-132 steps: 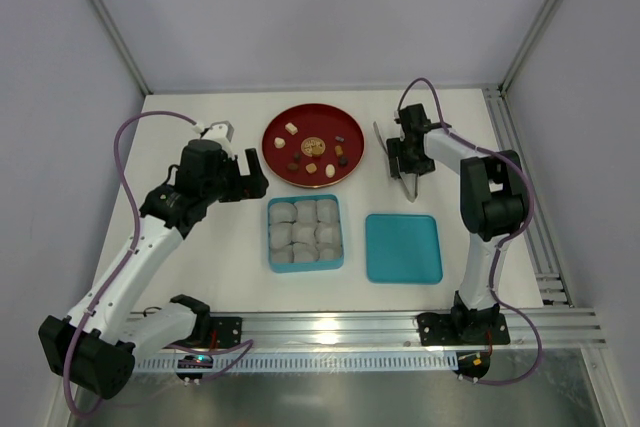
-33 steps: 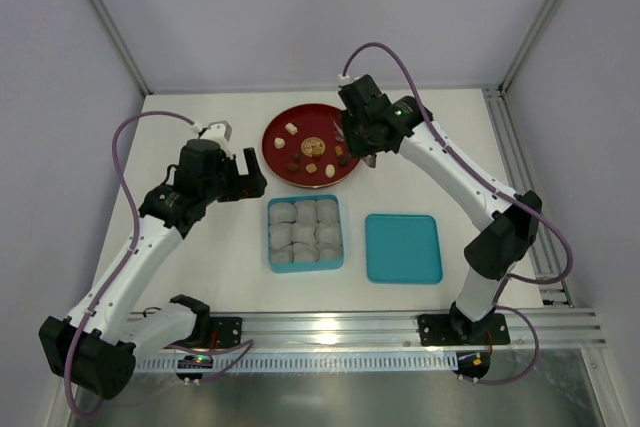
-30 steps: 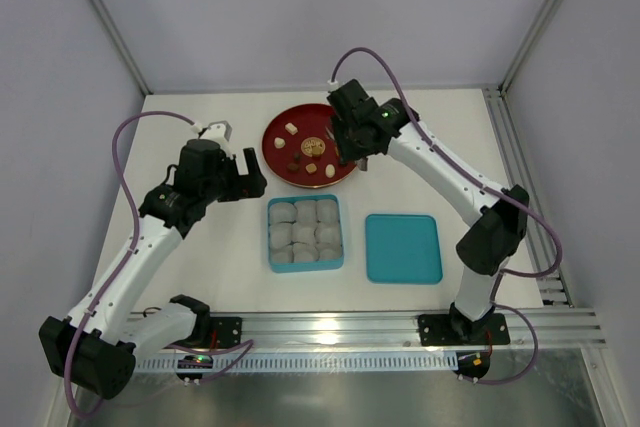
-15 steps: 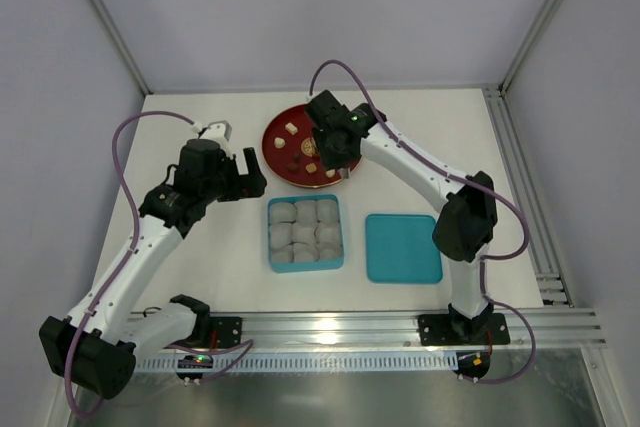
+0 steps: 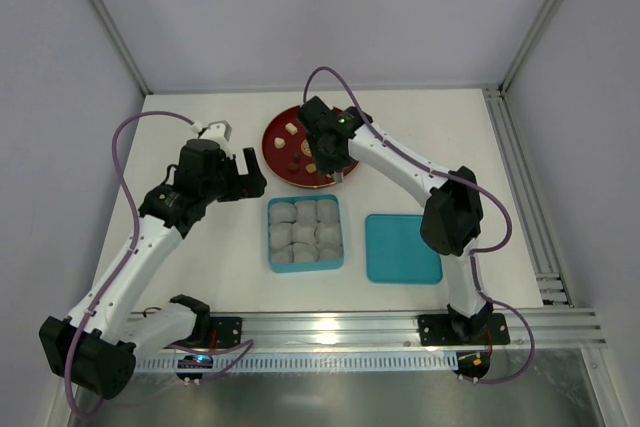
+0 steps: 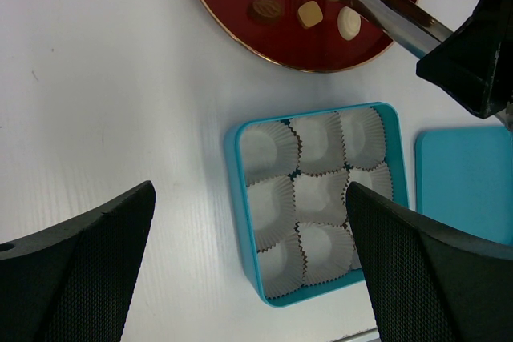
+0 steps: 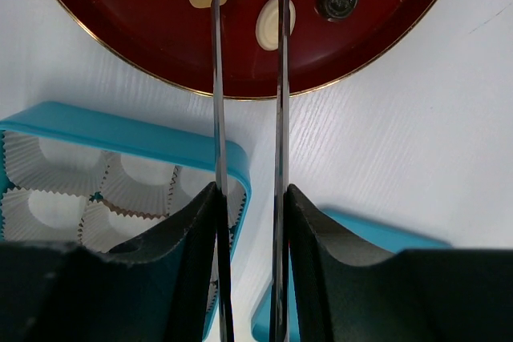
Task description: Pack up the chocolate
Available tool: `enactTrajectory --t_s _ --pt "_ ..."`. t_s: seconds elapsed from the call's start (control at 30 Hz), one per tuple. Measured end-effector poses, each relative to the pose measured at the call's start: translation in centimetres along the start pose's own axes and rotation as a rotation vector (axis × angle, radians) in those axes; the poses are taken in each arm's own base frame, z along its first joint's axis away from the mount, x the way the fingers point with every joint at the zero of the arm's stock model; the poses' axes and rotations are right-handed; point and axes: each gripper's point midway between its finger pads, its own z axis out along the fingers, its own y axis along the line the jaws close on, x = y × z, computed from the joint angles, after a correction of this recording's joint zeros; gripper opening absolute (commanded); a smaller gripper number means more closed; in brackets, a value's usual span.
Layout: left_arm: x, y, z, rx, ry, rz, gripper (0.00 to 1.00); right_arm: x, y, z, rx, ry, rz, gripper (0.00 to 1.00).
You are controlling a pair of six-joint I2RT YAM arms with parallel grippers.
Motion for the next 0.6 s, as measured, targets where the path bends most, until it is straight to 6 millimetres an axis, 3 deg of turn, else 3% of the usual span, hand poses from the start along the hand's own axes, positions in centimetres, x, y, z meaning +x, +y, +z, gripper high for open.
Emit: enactTrajectory --t_s 0.6 --pt "-0.06 0.14 0.01 -0.004 -0.001 -0.003 1.0 -0.58 0.18 0.51 0.014 0.005 0.001 0.4"
